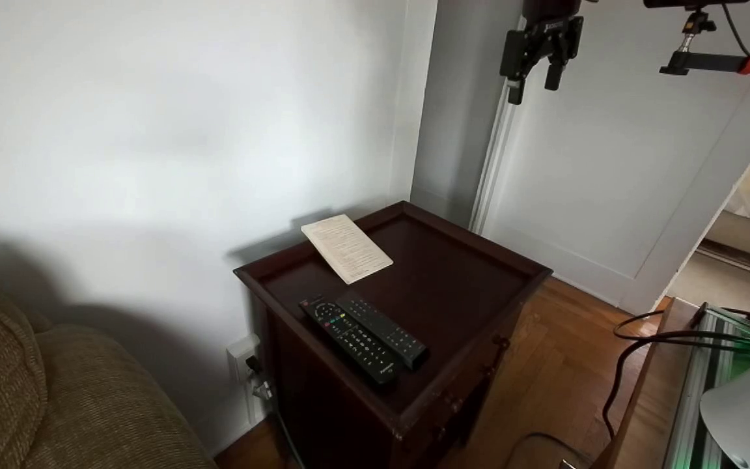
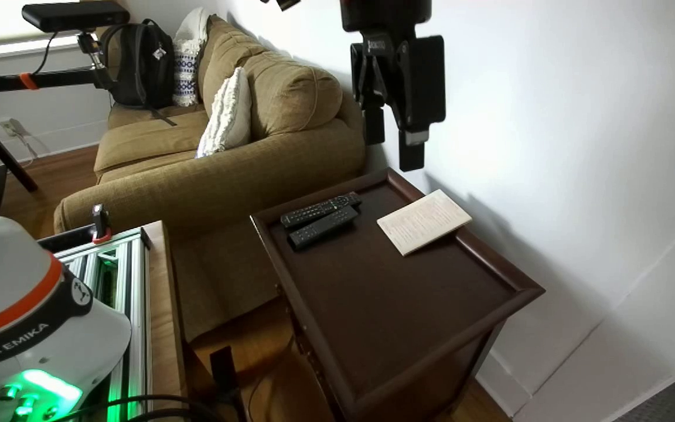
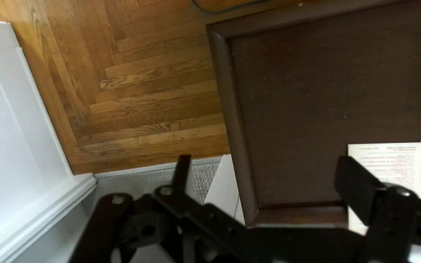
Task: Put the book upright
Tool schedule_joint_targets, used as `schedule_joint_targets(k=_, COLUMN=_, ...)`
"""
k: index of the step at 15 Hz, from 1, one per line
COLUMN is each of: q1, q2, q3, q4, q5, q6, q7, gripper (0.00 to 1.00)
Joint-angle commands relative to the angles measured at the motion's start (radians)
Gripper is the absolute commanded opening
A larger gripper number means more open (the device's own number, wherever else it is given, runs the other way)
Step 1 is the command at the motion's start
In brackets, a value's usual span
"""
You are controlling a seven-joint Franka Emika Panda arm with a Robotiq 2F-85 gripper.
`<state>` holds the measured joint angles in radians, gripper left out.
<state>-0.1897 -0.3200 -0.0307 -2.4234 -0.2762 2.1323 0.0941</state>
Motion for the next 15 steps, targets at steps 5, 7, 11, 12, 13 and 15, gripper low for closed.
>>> schedule_joint_targets(k=5, q1=0.119, q2=0.271, q3=-0.205, q4=-0.06, q5=0.372, q6=0.514, q7=-0.44, gripper=1.0)
schedule_joint_targets(k=7, q1=0.266, q2=0.289, q3=-0.323, q4=-0.049, q5=0.524, q6=0.502, q7=-0.566, gripper=1.0)
schedule_joint_targets(k=11, q1=0.18, q2=0.399, q3=-0.217, q4=0.097, q5=0.83, q6=0.293, q7=-0.767, gripper=1.0)
schedule_joint_targets(k=12, q1=0.159, q2=0.458, q3=-0.203, q4=0.151, q5=0.903, q6=0.238, q7=-0.813, gripper=1.0)
schedule_joint_targets(k=13, q1=0.13, q2=0.524, q3=-0.192, q4=0.21, q5=0.939, q6=0.175, q7=-0.822, gripper=1.0)
schedule_joint_targets(k=15, q1=0.111, q2=0.422, q3=-0.157, q4=0.128, q5=0.867, q6=0.211, q7=-0.75, gripper=1.0)
